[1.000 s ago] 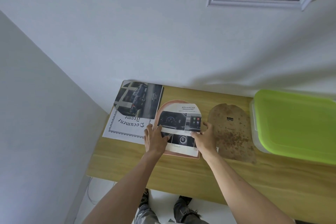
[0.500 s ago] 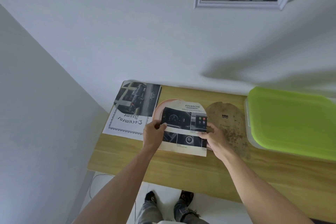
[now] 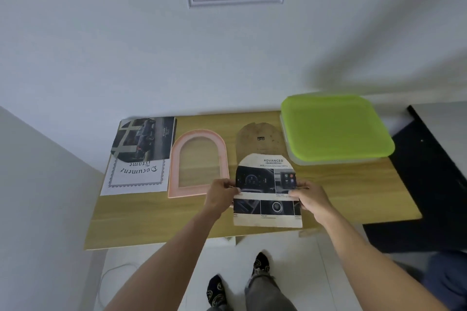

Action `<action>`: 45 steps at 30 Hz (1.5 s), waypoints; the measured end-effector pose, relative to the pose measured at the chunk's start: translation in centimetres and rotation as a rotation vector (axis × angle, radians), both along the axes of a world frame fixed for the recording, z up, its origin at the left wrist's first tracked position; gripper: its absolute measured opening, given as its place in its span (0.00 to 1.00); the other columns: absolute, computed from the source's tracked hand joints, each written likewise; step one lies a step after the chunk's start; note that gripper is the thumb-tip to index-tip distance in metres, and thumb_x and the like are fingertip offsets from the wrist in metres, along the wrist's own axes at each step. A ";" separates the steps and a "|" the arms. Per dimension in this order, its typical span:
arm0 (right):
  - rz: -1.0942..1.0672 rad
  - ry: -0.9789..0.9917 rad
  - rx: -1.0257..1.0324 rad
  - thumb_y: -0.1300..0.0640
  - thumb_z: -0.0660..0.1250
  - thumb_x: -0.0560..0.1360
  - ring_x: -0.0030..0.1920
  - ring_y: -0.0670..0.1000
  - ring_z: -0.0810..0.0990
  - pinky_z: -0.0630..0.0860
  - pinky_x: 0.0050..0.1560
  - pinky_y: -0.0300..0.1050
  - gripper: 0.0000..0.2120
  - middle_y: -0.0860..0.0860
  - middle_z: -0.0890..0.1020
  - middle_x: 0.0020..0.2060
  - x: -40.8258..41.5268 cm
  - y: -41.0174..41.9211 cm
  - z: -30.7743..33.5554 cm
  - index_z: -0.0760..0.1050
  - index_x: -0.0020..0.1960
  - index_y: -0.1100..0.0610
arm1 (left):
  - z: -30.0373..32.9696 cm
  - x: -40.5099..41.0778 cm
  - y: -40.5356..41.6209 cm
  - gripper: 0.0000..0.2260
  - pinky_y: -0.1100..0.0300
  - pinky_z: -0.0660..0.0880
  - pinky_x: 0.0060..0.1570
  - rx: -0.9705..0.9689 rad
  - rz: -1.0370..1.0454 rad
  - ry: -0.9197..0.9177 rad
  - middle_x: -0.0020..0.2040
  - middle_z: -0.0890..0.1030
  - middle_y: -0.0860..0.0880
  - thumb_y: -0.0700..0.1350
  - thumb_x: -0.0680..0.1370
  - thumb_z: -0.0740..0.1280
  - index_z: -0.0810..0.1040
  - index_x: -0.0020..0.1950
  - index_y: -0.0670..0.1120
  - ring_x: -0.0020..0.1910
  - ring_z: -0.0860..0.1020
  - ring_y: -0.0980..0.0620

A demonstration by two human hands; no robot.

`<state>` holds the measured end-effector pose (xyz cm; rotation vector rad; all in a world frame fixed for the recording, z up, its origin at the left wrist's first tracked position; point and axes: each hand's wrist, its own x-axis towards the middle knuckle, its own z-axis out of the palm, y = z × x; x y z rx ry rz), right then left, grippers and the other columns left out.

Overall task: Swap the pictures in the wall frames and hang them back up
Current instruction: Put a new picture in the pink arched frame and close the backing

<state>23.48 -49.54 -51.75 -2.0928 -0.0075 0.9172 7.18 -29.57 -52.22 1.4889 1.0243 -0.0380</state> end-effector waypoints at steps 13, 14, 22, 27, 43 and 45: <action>0.109 -0.166 -0.281 0.61 0.71 0.72 0.43 0.50 0.81 0.74 0.39 0.43 0.10 0.51 0.83 0.46 8.8 -12.5 -2.0 0.77 0.52 0.55 | -2.4 11.8 -13.2 0.05 0.51 0.82 0.40 0.145 -0.136 0.164 0.37 0.83 0.44 0.36 0.71 0.69 0.82 0.36 0.43 0.40 0.83 0.43; 0.130 -0.179 -0.291 0.61 0.71 0.72 0.43 0.49 0.81 0.74 0.40 0.43 0.10 0.50 0.83 0.47 9.5 -12.9 -2.3 0.77 0.53 0.55 | -2.5 12.5 -13.9 0.04 0.50 0.82 0.39 0.163 -0.136 0.171 0.37 0.83 0.43 0.36 0.71 0.69 0.82 0.37 0.42 0.40 0.83 0.43; 0.313 -0.439 -0.408 0.50 0.72 0.75 0.58 0.55 0.77 0.79 0.53 0.51 0.25 0.56 0.74 0.63 12.1 -14.2 -4.6 0.70 0.69 0.56 | -3.6 14.1 -16.3 0.08 0.48 0.78 0.44 0.452 -0.246 0.284 0.50 0.77 0.45 0.39 0.73 0.67 0.77 0.51 0.42 0.47 0.77 0.42; 0.702 -0.709 -0.404 0.46 0.68 0.78 0.69 0.57 0.69 0.74 0.62 0.51 0.27 0.55 0.68 0.71 11.6 -14.2 -5.7 0.68 0.74 0.51 | -4.2 13.0 -17.3 0.30 0.46 0.66 0.69 0.937 -0.788 0.152 0.75 0.63 0.41 0.46 0.76 0.68 0.62 0.76 0.43 0.72 0.63 0.40; 0.732 -0.782 -0.366 0.47 0.70 0.75 0.68 0.59 0.71 0.73 0.63 0.55 0.25 0.57 0.73 0.68 11.4 -13.6 -5.9 0.74 0.69 0.54 | -4.8 12.9 -17.7 0.29 0.52 0.60 0.72 0.839 -0.810 0.185 0.79 0.55 0.45 0.49 0.79 0.65 0.60 0.77 0.43 0.77 0.55 0.46; 0.736 -0.841 -0.309 0.48 0.71 0.73 0.63 0.59 0.76 0.76 0.59 0.55 0.23 0.56 0.77 0.63 11.4 -13.2 -5.7 0.77 0.65 0.57 | -4.5 12.5 -17.2 0.28 0.52 0.58 0.73 0.861 -0.762 0.146 0.78 0.59 0.45 0.50 0.80 0.64 0.61 0.77 0.43 0.76 0.58 0.45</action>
